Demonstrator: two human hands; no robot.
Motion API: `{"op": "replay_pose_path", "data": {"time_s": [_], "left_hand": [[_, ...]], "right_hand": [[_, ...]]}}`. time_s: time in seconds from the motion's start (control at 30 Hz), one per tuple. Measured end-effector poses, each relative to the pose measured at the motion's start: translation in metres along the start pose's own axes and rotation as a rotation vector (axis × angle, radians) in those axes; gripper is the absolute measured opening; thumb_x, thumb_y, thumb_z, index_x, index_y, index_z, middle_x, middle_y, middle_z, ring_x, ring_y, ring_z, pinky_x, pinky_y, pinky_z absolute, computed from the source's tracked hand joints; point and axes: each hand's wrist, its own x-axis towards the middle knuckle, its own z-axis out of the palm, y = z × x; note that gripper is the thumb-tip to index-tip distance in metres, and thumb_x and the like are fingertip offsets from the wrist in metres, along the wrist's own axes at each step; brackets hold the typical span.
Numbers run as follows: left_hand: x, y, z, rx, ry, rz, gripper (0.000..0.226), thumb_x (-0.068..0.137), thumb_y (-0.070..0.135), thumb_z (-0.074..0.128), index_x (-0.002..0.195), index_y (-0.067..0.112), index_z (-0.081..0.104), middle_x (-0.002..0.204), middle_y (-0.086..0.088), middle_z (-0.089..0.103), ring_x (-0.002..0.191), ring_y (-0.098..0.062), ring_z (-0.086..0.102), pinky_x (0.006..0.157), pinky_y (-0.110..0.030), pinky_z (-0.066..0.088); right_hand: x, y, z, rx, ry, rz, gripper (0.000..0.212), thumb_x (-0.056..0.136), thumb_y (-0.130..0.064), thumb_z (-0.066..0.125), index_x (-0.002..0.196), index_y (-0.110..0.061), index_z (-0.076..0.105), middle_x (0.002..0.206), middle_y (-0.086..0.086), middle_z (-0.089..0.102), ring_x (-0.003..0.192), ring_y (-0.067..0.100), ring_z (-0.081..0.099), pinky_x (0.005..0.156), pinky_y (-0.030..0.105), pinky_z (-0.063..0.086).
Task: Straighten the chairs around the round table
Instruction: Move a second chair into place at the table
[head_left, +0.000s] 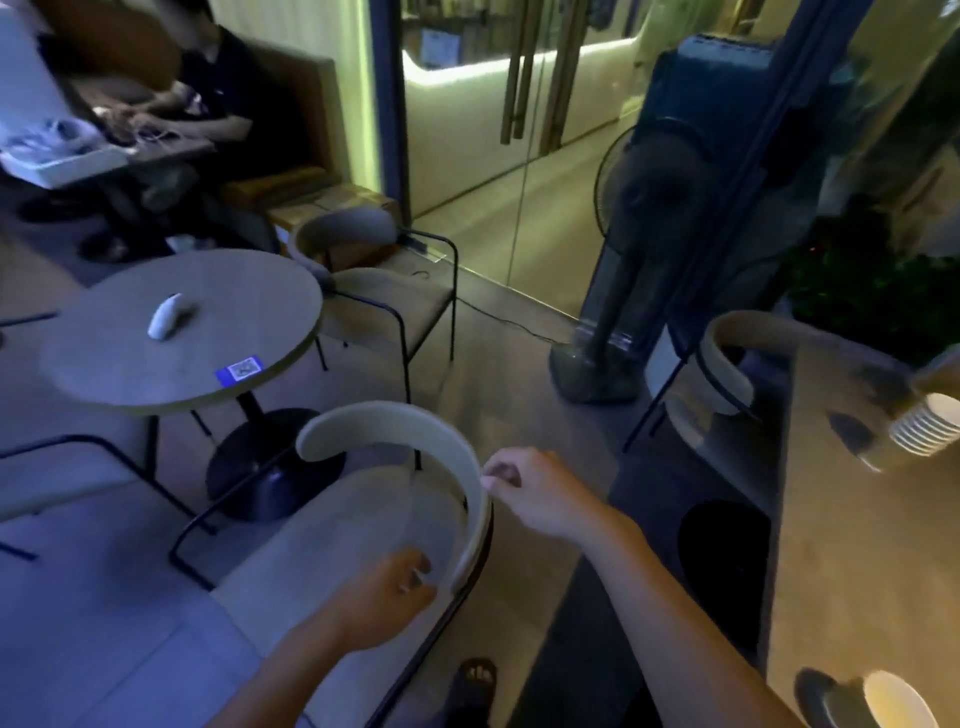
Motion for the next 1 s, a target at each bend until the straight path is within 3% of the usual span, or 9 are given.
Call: {"op": "replay_pose_path", "data": {"time_s": [0.13, 0.27, 0.43, 0.53, 0.63, 0.7, 0.8, 1.0], "left_hand": [[0.051, 0.010, -0.014, 0.007, 0.130, -0.033, 0.030, 0.096, 0.036, 0.053, 0.123, 0.025, 0.054, 0.111, 0.001, 0.064, 0.092, -0.010, 0.059, 0.073, -0.014, 0.044], [0.109, 0.021, -0.031, -0.067, 0.243, -0.093, 0.030, 0.095, 0.031, 0.054, 0.123, 0.020, 0.055, 0.105, -0.001, 0.066, 0.082, -0.009, 0.059, 0.062, -0.011, 0.040], [0.172, 0.027, -0.043, -0.177, 0.268, -0.233, 0.034, 0.092, 0.033, 0.060, 0.120, 0.015, 0.056, 0.106, -0.006, 0.068, 0.093, -0.020, 0.063, 0.080, -0.030, 0.049], [0.198, 0.025, -0.043, -0.277, 0.287, -0.346, 0.041, 0.087, 0.039, 0.062, 0.122, 0.018, 0.052, 0.102, -0.001, 0.063, 0.093, -0.018, 0.060, 0.085, -0.033, 0.050], [0.222, 0.016, -0.039, -0.374, 0.295, -0.451, 0.044, 0.087, 0.038, 0.061, 0.123, 0.017, 0.051, 0.113, -0.006, 0.061, 0.102, -0.023, 0.059, 0.089, -0.037, 0.049], [0.236, 0.010, -0.036, -0.450, 0.323, -0.516, 0.040, 0.089, 0.034, 0.057, 0.122, 0.013, 0.051, 0.119, -0.012, 0.060, 0.104, -0.029, 0.059, 0.086, -0.038, 0.048], [0.251, 0.000, -0.033, -0.584, 0.417, -0.653, 0.039, 0.090, 0.030, 0.051, 0.124, 0.010, 0.052, 0.125, -0.015, 0.059, 0.111, -0.033, 0.058, 0.084, -0.038, 0.045], [0.270, -0.008, 0.000, -0.880, 0.695, -1.153, 0.040, 0.084, 0.030, 0.057, 0.118, 0.009, 0.056, 0.125, -0.018, 0.060, 0.116, -0.036, 0.056, 0.095, -0.044, 0.048]], "right_hand": [[0.071, 0.005, -0.016, -0.035, -0.060, -0.087, 0.020, 0.098, -0.032, 0.056, 0.106, -0.020, 0.070, 0.101, -0.005, 0.069, 0.093, 0.009, 0.062, 0.075, 0.025, 0.046], [0.140, 0.002, -0.025, -0.144, -0.230, -0.172, 0.021, 0.098, -0.028, 0.056, 0.101, -0.014, 0.071, 0.100, 0.000, 0.070, 0.092, 0.014, 0.062, 0.077, 0.029, 0.048], [0.223, -0.008, -0.014, -0.339, -0.383, -0.281, 0.019, 0.099, -0.023, 0.051, 0.100, -0.018, 0.070, 0.105, 0.002, 0.070, 0.095, 0.019, 0.063, 0.078, 0.033, 0.050], [0.264, -0.016, 0.005, -0.512, -0.569, -0.338, 0.027, 0.099, -0.015, 0.042, 0.109, -0.018, 0.066, 0.115, 0.004, 0.065, 0.099, 0.024, 0.060, 0.082, 0.039, 0.052], [0.304, -0.024, 0.027, -0.688, -0.703, -0.423, 0.026, 0.095, -0.009, 0.041, 0.109, -0.010, 0.063, 0.115, 0.017, 0.064, 0.101, 0.036, 0.060, 0.087, 0.052, 0.052], [0.330, -0.031, 0.043, -0.782, -0.784, -0.508, 0.025, 0.094, -0.009, 0.042, 0.108, -0.010, 0.062, 0.113, 0.017, 0.063, 0.100, 0.038, 0.059, 0.084, 0.051, 0.051], [0.359, -0.042, 0.062, -0.916, -0.892, -0.659, 0.022, 0.095, -0.015, 0.043, 0.105, -0.012, 0.063, 0.106, 0.013, 0.064, 0.091, 0.035, 0.060, 0.075, 0.046, 0.050], [0.400, -0.050, 0.088, -1.153, -1.015, -0.934, 0.028, 0.096, -0.026, 0.051, 0.121, -0.016, 0.060, 0.126, 0.011, 0.056, 0.111, 0.033, 0.056, 0.093, 0.047, 0.048]]}}
